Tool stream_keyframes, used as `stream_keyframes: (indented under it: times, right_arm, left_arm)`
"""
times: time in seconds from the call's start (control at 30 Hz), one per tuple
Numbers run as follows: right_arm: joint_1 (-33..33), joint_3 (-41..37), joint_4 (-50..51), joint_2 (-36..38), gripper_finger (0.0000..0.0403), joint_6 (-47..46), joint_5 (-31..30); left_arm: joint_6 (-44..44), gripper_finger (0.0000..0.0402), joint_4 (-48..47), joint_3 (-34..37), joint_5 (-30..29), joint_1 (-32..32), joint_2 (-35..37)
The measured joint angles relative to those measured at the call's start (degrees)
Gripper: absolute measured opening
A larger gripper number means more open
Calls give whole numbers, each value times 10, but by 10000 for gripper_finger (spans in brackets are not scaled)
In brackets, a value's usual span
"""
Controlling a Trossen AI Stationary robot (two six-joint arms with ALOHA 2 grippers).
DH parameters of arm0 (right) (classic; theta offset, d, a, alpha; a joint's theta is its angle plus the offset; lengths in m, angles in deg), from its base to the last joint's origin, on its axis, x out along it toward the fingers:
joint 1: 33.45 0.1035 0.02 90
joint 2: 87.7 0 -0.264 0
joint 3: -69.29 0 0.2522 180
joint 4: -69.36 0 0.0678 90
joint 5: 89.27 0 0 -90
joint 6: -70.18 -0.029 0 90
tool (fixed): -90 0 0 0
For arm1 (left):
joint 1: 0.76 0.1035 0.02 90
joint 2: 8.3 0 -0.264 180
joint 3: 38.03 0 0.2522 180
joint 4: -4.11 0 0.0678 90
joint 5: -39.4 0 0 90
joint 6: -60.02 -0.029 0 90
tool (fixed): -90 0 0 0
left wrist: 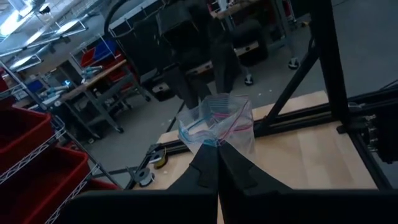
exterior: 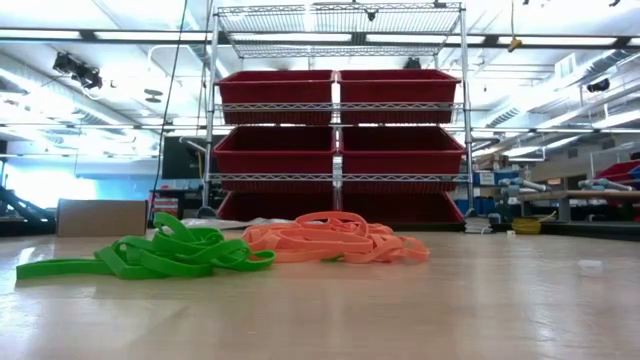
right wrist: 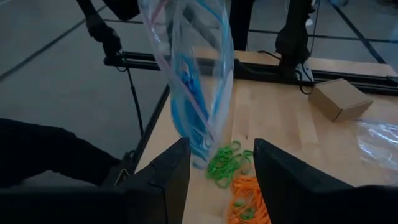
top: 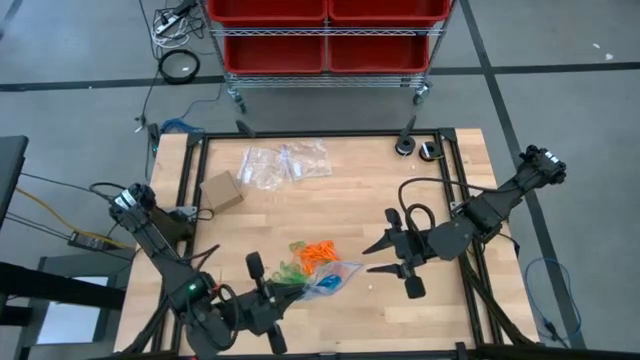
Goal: Sort rubber bands
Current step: Close the transparent zip bag
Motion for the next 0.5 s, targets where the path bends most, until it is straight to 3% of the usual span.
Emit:
stream_keyframes:
  times: [0.5]
  right_arm:
    - [-2,0,-44,-8,161,18,17]
  left_arm:
    - [-31,0,42,0,36,13,0]
